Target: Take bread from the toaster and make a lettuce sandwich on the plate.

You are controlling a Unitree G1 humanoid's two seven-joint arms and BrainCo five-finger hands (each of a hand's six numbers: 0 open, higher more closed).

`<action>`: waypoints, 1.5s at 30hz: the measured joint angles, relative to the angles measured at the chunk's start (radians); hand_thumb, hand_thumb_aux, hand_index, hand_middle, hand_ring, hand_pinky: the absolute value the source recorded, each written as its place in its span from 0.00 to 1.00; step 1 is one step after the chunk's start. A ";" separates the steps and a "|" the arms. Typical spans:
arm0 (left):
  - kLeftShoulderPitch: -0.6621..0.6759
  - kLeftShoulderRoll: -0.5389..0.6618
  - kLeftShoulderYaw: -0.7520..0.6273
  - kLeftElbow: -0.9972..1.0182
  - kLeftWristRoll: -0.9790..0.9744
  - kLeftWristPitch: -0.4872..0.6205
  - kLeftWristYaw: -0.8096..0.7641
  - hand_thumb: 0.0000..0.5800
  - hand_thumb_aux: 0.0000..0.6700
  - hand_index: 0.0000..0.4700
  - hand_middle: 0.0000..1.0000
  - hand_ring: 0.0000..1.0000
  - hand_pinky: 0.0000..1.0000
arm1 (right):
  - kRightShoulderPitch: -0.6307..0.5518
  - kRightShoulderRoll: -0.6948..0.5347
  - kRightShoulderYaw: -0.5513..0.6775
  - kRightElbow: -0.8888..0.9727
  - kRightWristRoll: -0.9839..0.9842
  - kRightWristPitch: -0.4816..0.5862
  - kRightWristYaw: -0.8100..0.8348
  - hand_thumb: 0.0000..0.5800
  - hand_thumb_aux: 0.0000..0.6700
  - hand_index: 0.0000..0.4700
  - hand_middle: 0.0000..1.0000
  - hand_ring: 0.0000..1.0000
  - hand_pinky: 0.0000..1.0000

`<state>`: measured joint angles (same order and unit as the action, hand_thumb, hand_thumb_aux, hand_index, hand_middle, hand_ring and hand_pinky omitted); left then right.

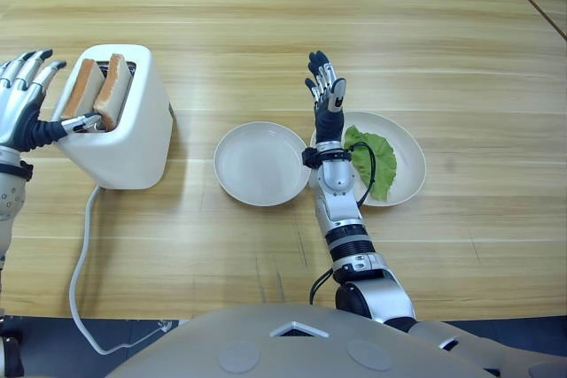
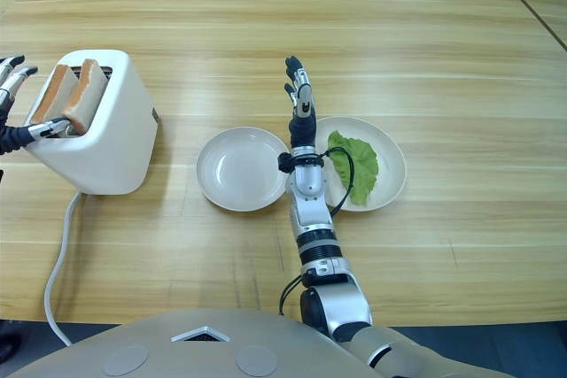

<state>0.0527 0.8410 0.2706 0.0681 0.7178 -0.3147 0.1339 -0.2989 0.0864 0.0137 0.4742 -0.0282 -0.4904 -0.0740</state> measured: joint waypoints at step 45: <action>-0.015 -0.103 -0.024 -0.131 -0.298 -0.071 -0.035 0.00 0.00 0.00 0.00 0.00 0.00 | -0.012 0.004 0.004 0.028 -0.005 -0.004 -0.002 0.00 0.00 0.00 0.00 0.00 0.00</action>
<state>0.0373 0.7382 0.2471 -0.0631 0.4198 -0.3858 0.0993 -0.3113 0.0907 0.0178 0.5026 -0.0336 -0.4944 -0.0755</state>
